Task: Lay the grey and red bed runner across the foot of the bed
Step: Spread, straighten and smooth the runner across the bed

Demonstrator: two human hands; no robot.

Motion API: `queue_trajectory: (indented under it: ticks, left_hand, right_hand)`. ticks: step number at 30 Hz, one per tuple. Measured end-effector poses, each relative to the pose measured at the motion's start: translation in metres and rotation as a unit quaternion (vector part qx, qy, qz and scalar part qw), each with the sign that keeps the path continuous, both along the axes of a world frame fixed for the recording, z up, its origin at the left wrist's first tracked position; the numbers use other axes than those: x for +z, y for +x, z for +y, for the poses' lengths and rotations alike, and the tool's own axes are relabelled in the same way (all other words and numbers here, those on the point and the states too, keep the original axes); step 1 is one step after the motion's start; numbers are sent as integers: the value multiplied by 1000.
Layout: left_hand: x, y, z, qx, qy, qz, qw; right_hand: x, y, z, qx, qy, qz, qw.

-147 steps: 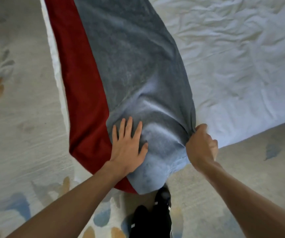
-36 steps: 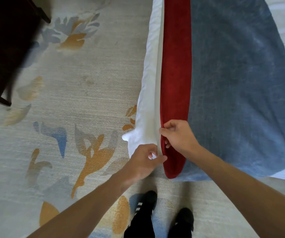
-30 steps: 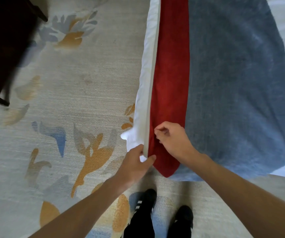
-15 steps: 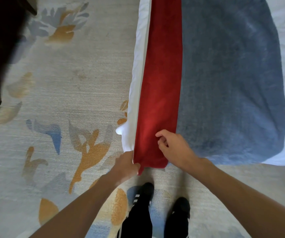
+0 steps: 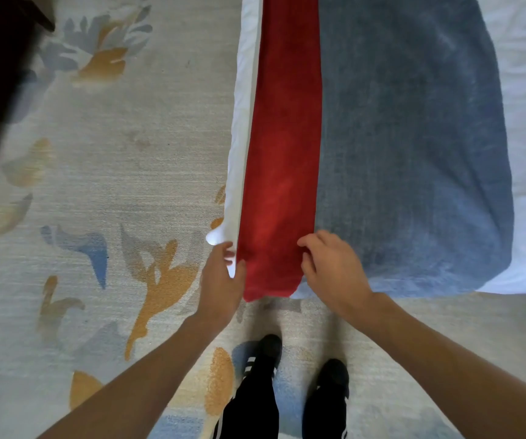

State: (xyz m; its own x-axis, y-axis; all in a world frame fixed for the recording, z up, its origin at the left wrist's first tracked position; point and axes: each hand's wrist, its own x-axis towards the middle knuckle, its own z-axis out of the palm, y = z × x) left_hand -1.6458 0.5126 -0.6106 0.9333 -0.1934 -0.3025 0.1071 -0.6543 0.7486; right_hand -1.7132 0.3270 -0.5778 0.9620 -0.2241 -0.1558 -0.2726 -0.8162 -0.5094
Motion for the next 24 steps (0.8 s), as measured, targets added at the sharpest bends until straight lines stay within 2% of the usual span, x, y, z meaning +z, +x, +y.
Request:
queue_trajectory:
  ticks: [2,4,6,7,9,11,13,19,24]
  left_hand:
    - [14,12,-13,7,-14,-56,998]
    - [26,27,-27,-47,36,-158,986]
    - [34,42,-43,-171,133,-269,938]
    - [36,48,-51,-245,169,-295,908]
    - [37,56,-68,-370,221,-300,851]
    - [31,59,-83,-433,264,-290,812]
    - [23,58,-94,-441,294,-272,803]
    - [2,53,-95,-422,306,-226,823]
    - [5,53,-103,-414,320,-246,816]
  right_hand:
    - [2,-2,-9,-21,-55,-20,998]
    - [2,-5,-23,-40,-124,-15,991]
    - [0,-8,-39,-51,-173,33,983]
    - [-3,-10,-47,-56,-182,61,980]
    - [-8,-12,-59,-50,-193,99,975]
    - [-11,-12,-64,-30,-207,105,972]
    - [-12,-9,-68,-32,-209,102,972]
    - [-21,-13,-77,-17,-192,127,973]
    - [-19,-7,-76,-31,-159,128,979]
